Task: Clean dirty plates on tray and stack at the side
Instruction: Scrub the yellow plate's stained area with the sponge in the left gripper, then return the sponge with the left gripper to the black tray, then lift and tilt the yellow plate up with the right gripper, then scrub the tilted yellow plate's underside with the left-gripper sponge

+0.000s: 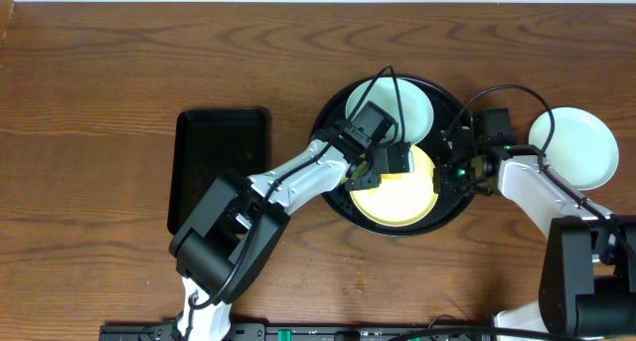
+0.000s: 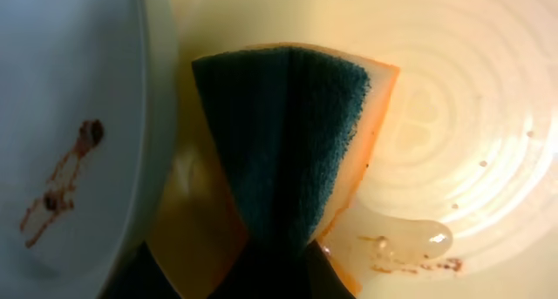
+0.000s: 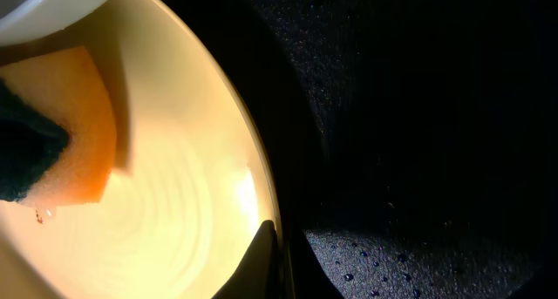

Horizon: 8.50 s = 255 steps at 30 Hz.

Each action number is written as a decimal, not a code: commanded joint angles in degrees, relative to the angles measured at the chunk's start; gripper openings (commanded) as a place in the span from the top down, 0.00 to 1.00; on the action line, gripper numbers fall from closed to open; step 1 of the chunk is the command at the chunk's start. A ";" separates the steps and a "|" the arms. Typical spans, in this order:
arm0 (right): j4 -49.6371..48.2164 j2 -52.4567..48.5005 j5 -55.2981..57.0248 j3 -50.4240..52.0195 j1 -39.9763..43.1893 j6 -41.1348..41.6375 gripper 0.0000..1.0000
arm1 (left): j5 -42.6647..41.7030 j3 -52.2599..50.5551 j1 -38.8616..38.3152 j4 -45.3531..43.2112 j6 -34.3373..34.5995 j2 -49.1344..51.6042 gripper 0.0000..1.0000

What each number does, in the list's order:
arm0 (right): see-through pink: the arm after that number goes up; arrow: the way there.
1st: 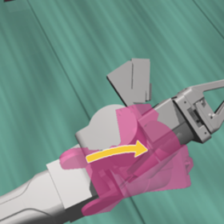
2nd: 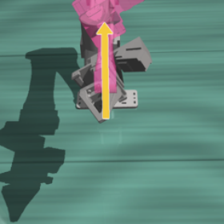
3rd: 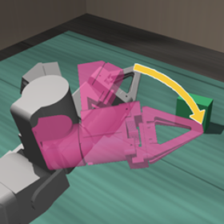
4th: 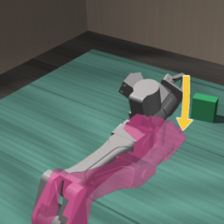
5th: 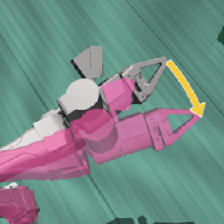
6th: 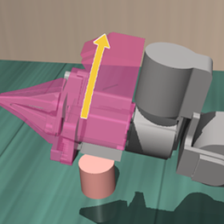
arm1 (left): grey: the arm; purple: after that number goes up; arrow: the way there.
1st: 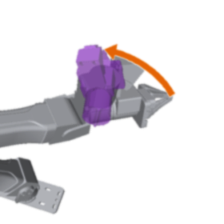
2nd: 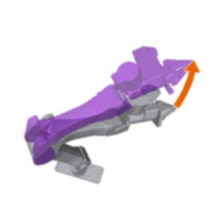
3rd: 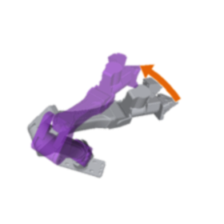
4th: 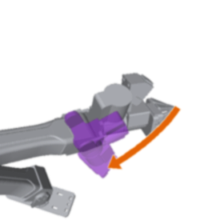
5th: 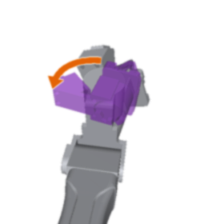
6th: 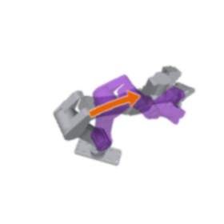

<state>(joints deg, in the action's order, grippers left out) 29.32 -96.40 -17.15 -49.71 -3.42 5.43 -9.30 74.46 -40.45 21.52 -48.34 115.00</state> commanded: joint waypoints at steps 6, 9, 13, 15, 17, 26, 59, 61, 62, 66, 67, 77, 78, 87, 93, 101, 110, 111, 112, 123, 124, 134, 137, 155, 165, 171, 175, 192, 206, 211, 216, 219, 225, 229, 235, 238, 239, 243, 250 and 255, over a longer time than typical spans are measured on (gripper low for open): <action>0.00 -0.26 0.20 0.46 0.35 0.09 0.99 | -9.16 -0.07 0.63 13.29 -0.50 2.56 0.93; 0.02 -0.26 0.20 0.44 0.35 0.09 0.99 | -15.58 -0.11 0.61 15.26 -0.50 2.75 0.93; 0.04 -0.26 0.20 0.46 0.35 0.09 0.99 | -17.29 -0.35 0.61 15.76 0.04 3.02 0.93; 0.04 -0.26 0.20 0.46 0.35 0.09 0.99 | -17.31 -0.39 0.61 15.74 0.92 3.28 0.93; 0.04 -0.26 0.20 0.44 0.35 0.09 0.99 | -17.33 -0.39 0.61 15.72 2.47 3.43 0.93; 0.04 -0.26 0.17 0.46 0.35 0.09 0.98 | -33.64 0.28 0.55 8.15 12.24 2.62 0.93; 3.23 4.33 0.35 -1.77 -1.38 0.96 0.99 | 4.20 -1.51 33.24 33.68 53.40 -24.68 0.92; 6.58 6.49 2.08 -4.07 -1.40 1.38 0.99 | 4.17 -2.40 35.71 34.07 53.44 -24.68 0.93; 9.16 8.13 4.76 -5.73 -1.53 1.84 0.99 | 4.00 -2.93 37.40 34.58 53.62 -24.68 0.93; 16.04 12.61 14.86 -9.57 -2.32 1.81 0.99 | 3.78 -4.07 39.98 34.47 54.90 -24.68 0.93; 17.35 13.60 17.14 -10.29 -2.64 1.84 0.99 | 3.80 -4.39 40.28 34.18 55.63 -24.68 0.93; 26.93 18.93 40.50 -19.85 -13.84 1.62 0.99 | 3.78 -7.85 40.54 31.74 56.43 -24.68 0.92; 26.49 18.93 43.87 -21.38 -17.49 -0.66 0.99 | 3.78 -8.11 40.54 31.34 56.43 -24.68 0.93; 18.18 17.64 72.87 -21.75 -35.52 -11.26 0.99 | 3.78 -10.91 40.54 28.52 56.63 -24.68 0.92; 12.98 16.28 88.48 -21.75 -44.13 -13.22 0.99 | 3.78 -11.63 40.54 27.78 56.63 -24.68 0.92; 8.57 15.72 91.97 -21.75 -46.86 -12.63 0.99 | 3.78 -11.63 40.54 27.61 56.63 -24.65 0.92; 9.84 15.65 76.83 -21.75 -45.48 -6.51 0.99 | 3.78 -11.63 40.54 27.19 56.63 -24.68 0.93; 10.60 15.65 72.00 -21.75 -44.50 -4.07 0.99 | 3.82 -11.63 40.54 27.12 56.63 -24.68 0.92; 11.28 15.65 67.45 -21.75 -43.36 -2.01 0.99 | 3.82 -11.63 40.54 26.97 56.63 -24.68 0.92; 15.96 15.65 32.63 -21.73 -25.14 5.25 0.99 | 11.37 -19.37 40.54 12.17 58.38 -24.61 0.92; 16.63 15.65 31.76 -21.73 -24.09 5.22 0.99 | 12.28 -20.11 40.54 10.16 59.30 -24.57 0.92; 18.78 15.65 31.67 -20.87 -20.59 5.22 0.99 | 12.37 -22.64 40.54 -2.78 59.78 -21.03 0.92; 18.75 15.65 31.69 -20.52 -20.59 5.22 0.99 | 12.37 -22.64 40.54 -4.44 59.25 -18.40 0.92; 19.82 15.65 28.98 -20.26 -20.44 6.95 0.99 | 12.26 -17.88 40.48 1.18 60.30 -31.98 0.93; 12.48 15.65 25.75 -17.88 -20.15 7.08 0.99 | -8.81 -17.90 40.48 11.08 61.22 -43.76 0.92; 5.01 15.65 26.05 -11.85 -20.02 16.09 0.99 | -19.69 -17.97 40.48 11.80 61.75 -43.19 0.93; 1.95 15.65 22.12 -8.85 -20.02 16.22 0.99 | -26.01 -17.97 38.77 9.35 64.24 -43.12 0.93; -1.44 19.43 17.07 -8.48 -20.65 11.61 0.99 | -20.28 -17.97 8.66 -14.16 77.85 -32.83 0.92; -0.35 20.24 17.09 -8.48 -20.59 10.58 0.99 | -14.97 -17.97 3.76 -13.16 77.29 -27.39 0.92; -0.17 20.24 17.09 -8.48 -20.59 10.14 0.99 | -8.48 -17.97 3.78 -9.97 75.19 -27.39 0.93; 0.13 20.24 17.05 -8.48 -20.61 9.68 0.99 | 0.09 -17.97 3.93 -10.29 74.49 -27.41 0.93; 0.39 20.24 17.00 -8.48 -20.61 9.18 0.99 | 5.95 -17.97 3.93 -10.78 74.47 -27.41 0.93; 3.56 20.22 19.47 -8.48 -20.15 8.63 0.87 | 7.43 -17.94 4.07 -11.43 71.45 -27.45 0.92; 6.69 19.41 20.00 -8.46 -17.35 8.28 0.53 | 6.60 -17.97 3.85 -10.40 71.52 -27.45 0.92; 8.37 14.08 12.79 -7.45 -12.09 4.35 0.51 | 1.77 -17.97 3.58 -10.36 71.54 -27.43 0.93; 6.36 9.77 8.28 -6.01 -10.82 2.14 0.53 | 1.40 -17.97 3.17 -10.38 71.52 -27.36 0.93; 5.42 8.28 7.91 -5.44 -10.78 2.14 0.53 | 1.36 -17.97 2.95 -10.45 71.56 -27.23 0.92; 1.64 3.32 7.91 -3.65 -10.80 1.70 0.57 | 1.36 -17.97 1.62 -10.54 71.54 -26.86 0.93; -0.46 0.70 8.79 -2.97 -10.80 1.11 0.65 | 1.38 -17.97 -0.52 -13.94 71.54 -23.69 0.92; -1.88 0.92 9.62 -2.97 -10.73 1.14 0.73 | 1.36 -17.97 -0.52 -16.09 72.46 -20.72 0.92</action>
<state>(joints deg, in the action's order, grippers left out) 28.21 -95.37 -7.92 -52.75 -14.50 7.22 -7.64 55.44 -40.99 6.48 23.99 92.75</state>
